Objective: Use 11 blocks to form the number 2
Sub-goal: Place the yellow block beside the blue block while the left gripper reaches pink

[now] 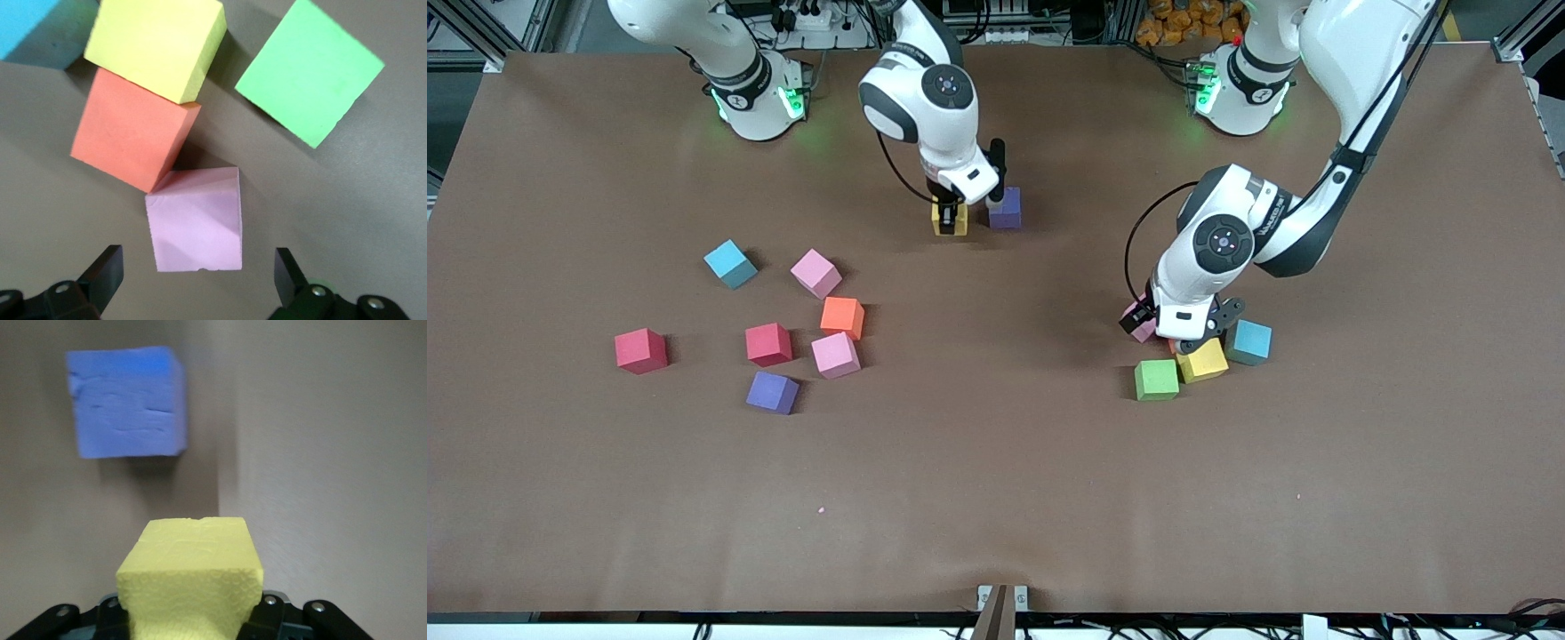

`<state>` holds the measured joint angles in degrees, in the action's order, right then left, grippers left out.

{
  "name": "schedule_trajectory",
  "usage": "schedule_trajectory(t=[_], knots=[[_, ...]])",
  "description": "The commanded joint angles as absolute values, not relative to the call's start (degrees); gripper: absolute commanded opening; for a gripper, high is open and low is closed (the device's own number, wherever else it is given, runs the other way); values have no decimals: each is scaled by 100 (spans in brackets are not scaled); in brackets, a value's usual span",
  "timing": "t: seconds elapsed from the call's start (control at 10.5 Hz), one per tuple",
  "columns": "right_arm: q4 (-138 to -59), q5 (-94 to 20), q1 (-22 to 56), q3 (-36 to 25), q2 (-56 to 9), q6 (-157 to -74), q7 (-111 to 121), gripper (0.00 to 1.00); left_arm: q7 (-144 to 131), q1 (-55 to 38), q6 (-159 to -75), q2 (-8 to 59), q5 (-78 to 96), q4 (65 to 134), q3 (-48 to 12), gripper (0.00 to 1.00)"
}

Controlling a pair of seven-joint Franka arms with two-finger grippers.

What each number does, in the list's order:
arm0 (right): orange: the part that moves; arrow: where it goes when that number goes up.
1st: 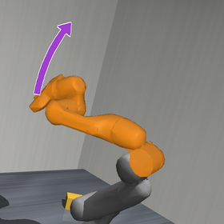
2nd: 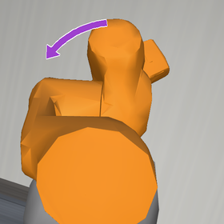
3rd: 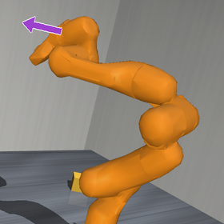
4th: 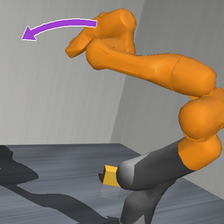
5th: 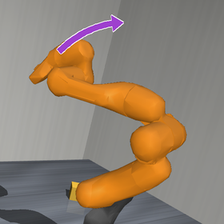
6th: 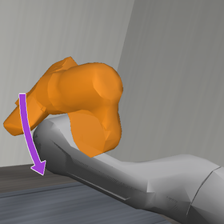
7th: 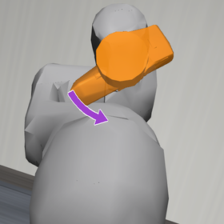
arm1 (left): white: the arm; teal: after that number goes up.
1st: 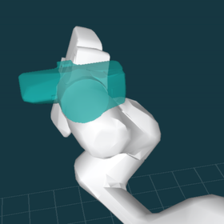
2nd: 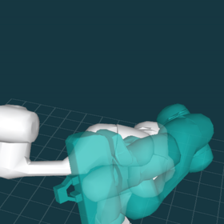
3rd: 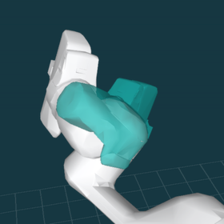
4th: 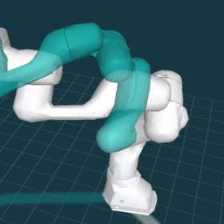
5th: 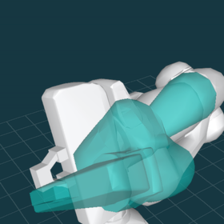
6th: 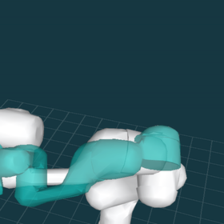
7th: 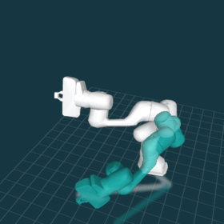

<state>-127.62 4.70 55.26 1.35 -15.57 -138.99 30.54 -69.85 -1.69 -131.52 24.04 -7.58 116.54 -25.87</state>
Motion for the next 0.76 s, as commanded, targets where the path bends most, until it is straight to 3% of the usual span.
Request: schedule_trajectory(t=[0.0,0.47,0.66], knots=[[-12990,519,5722,123,-1555,-14098,3085,6,-7154,-132,-13376,2610,-940,11681,-2646,100],[-12946,501,5783,141,-2056,-14817,3015,6,-7189,-27,-13412,2892,-1222,11663,-2646,100],[-12911,309,5783,149,-2109,-14810,3015,6,-7207,-18,-13412,2918,-1230,11646,-2646,59]])
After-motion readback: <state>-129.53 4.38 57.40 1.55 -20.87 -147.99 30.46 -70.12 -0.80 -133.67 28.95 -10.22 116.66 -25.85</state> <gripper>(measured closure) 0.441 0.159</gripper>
